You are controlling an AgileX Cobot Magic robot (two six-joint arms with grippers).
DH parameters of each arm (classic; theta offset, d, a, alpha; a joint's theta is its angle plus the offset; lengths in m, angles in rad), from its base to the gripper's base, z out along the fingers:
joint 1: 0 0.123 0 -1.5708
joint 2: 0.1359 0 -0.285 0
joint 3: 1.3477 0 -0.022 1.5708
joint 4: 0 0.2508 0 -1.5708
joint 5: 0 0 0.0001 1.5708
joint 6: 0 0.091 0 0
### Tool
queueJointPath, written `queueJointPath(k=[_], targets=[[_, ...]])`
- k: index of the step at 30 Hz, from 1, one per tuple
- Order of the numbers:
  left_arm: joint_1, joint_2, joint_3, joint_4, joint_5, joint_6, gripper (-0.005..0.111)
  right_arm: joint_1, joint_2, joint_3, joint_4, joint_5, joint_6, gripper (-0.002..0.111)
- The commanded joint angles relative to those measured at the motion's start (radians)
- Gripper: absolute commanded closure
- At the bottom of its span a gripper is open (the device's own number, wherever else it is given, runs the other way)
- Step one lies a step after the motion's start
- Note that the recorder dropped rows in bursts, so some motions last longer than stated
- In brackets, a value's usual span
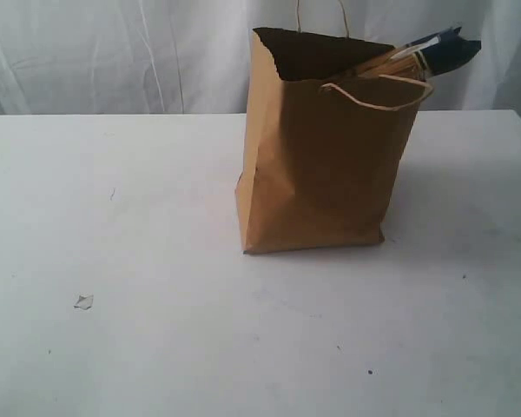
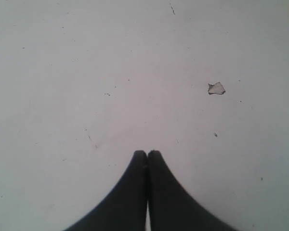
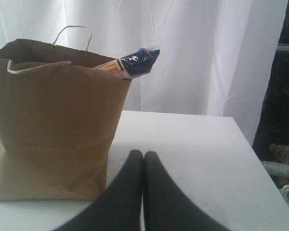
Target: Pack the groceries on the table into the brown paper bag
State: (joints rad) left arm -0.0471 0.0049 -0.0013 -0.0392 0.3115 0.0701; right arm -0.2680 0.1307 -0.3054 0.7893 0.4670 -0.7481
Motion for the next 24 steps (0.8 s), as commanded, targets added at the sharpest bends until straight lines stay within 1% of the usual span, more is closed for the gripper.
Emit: queueJointPath(k=[1, 14, 17, 18, 20, 21, 24], targets=[[-0.004, -0.005, 0.001, -0.019, 0.027, 0.011, 0.107, 0.0, -0.003, 0.006, 0.005, -0.003, 0.003, 0.108], [-0.004, -0.005, 0.001, -0.019, 0.027, 0.013, 0.107, 0.0, -0.01, 0.006, -0.005, -0.001, 0.003, 0.108], [-0.004, -0.005, 0.001, -0.019, 0.027, 0.013, 0.107, -0.003, -0.017, 0.006, -0.172, -0.014, 0.018, 0.108], [-0.004, -0.005, 0.001, -0.019, 0.027, 0.013, 0.107, -0.003, -0.021, 0.006, -0.26, -0.014, 0.06, 0.108], [-0.004, -0.005, 0.001, -0.019, 0.027, 0.013, 0.107, -0.003, -0.026, 0.006, -0.408, -0.031, 0.19, 0.108], [-0.004, -0.005, 0.001, -0.019, 0.027, 0.013, 0.107, -0.003, -0.033, 0.006, -0.5, -0.05, 0.305, 0.108], [-0.004, -0.005, 0.001, -0.019, 0.027, 0.013, 0.107, -0.001, -0.037, 0.017, -0.727, -0.073, 0.525, 0.108]])
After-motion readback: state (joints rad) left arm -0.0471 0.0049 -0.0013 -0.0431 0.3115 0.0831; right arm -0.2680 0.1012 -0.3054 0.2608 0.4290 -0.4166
